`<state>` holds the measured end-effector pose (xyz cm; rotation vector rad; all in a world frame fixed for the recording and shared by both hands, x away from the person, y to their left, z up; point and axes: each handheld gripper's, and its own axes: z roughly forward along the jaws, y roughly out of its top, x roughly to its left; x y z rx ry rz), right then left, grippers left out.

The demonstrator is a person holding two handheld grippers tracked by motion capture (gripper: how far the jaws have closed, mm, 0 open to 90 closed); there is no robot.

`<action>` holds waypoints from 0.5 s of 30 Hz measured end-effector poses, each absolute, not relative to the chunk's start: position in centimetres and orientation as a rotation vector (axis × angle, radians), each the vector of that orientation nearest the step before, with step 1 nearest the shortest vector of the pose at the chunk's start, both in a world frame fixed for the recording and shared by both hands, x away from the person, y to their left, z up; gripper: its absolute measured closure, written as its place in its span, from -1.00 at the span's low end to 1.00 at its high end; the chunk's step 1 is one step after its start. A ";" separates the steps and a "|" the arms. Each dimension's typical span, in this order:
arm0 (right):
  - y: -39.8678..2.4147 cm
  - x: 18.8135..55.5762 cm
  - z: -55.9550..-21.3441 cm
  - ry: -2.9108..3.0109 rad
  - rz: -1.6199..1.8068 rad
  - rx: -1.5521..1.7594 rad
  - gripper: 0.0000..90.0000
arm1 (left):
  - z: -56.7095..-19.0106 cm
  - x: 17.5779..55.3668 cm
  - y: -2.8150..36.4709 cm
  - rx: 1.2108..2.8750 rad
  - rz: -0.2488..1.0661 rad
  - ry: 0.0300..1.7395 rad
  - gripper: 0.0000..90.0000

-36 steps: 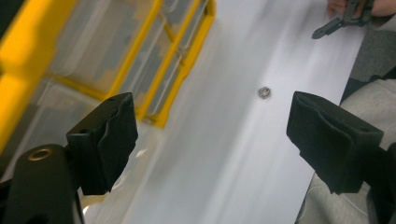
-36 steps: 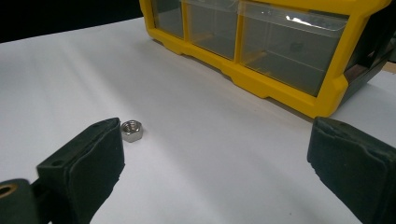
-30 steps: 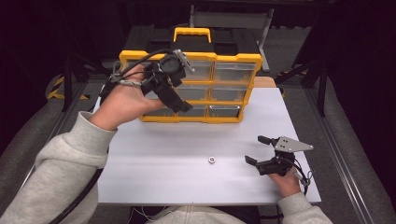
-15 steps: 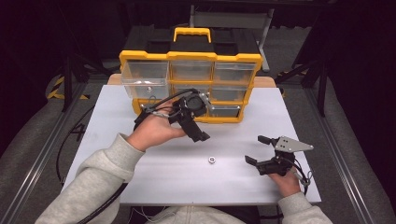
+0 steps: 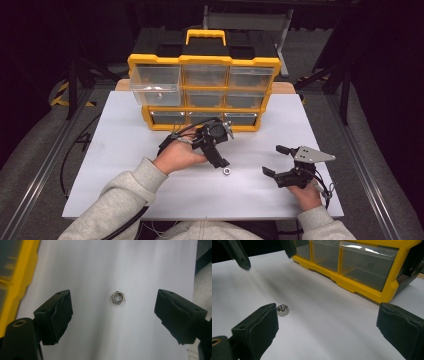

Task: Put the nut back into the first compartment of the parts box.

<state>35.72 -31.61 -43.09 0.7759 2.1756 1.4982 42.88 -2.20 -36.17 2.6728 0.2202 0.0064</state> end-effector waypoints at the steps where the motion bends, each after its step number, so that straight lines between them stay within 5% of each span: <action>1: -31.6 35.7 -43.1 2.176 1.498 0.776 -0.90 | -36.8 42.8 -2.5 2.684 0.009 0.222 -0.64; 15: -31.6 35.7 -43.1 2.180 1.494 0.775 -0.90 | -42.0 42.4 -5.2 2.788 -0.060 0.169 -0.25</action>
